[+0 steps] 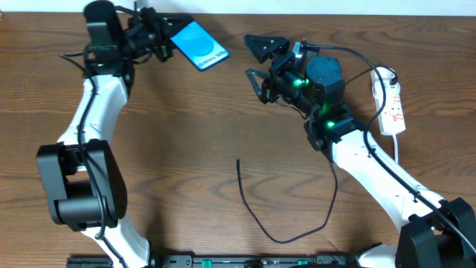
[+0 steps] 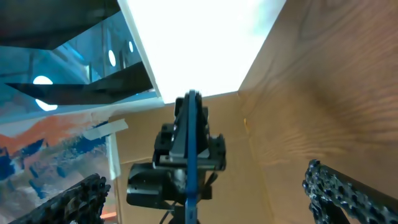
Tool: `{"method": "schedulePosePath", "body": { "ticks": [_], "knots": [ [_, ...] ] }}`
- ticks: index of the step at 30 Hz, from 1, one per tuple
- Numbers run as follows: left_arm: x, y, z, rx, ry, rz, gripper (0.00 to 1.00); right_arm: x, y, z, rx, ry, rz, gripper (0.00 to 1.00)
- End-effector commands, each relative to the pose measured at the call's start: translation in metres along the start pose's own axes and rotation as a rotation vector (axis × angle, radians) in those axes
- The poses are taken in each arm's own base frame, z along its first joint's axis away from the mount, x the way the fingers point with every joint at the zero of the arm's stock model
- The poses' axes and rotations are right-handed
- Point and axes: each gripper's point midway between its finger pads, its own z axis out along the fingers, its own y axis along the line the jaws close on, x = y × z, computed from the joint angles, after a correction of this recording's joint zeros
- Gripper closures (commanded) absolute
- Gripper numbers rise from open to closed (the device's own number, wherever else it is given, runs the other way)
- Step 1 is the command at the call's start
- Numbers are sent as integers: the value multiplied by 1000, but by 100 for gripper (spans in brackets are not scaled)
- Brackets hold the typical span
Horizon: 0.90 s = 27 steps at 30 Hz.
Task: Plug charger to phone and switch on socket
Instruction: 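Open the right gripper and carry the phone left with the left gripper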
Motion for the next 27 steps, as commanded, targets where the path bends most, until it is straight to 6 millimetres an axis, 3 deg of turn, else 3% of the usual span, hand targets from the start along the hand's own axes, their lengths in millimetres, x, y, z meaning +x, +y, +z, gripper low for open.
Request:
{"method": "schedulePosePath", "body": {
  "ticks": [1, 13, 23, 27],
  "knots": [
    [16, -24, -19, 36, 104, 66, 92, -3, 6, -2, -9, -3, -103, 1],
    [23, -25, -69, 67, 257, 159, 92, -4, -2, -2, 22, -3, -320, 1],
    [19, -25, -80, 78, 252, 210, 93, -9, -26, -5, 154, 6, -384, 1],
    [19, -25, -80, 78, 252, 210, 93, -18, -27, -9, 239, -11, -415, 1]
  ]
}}
